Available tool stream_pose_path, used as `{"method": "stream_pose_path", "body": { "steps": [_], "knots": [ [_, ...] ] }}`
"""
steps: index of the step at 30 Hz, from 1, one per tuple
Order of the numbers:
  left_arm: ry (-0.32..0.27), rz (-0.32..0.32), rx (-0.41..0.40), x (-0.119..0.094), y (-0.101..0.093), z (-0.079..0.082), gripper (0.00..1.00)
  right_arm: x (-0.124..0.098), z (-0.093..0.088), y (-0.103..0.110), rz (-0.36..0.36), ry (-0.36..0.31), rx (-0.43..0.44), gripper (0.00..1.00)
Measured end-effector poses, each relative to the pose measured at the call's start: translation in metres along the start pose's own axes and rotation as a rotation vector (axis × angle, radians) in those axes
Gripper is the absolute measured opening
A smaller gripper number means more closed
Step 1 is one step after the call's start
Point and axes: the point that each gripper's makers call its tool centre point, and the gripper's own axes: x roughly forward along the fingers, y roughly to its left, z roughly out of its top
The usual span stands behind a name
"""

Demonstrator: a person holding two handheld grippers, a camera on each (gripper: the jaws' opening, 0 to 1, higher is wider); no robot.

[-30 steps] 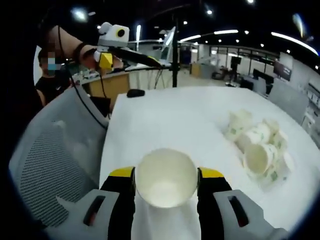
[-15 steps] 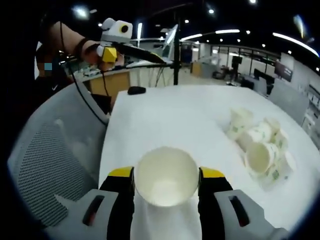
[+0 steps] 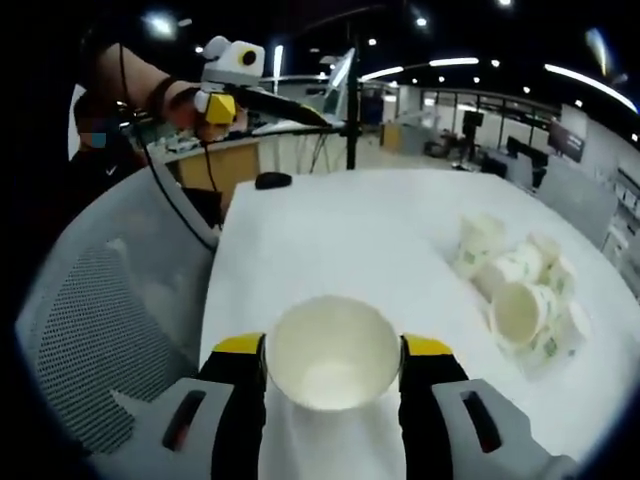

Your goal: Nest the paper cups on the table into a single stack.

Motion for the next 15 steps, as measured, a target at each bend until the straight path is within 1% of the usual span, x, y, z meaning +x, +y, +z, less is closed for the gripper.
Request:
{"method": "stream_pose_path", "body": {
  "steps": [2,15],
  "knots": [
    [0.001,0.002,0.005,-0.0004,0.0009,-0.0011,0.97,-0.0004,0.0011,-0.0009,-0.008,-0.006,0.004,0.54],
    [0.005,-0.001,0.005,-0.0008,-0.0023,-0.0018,0.96,-0.0026,0.0031,0.0025,-0.005,-0.017,0.009,0.58]
  ]
}}
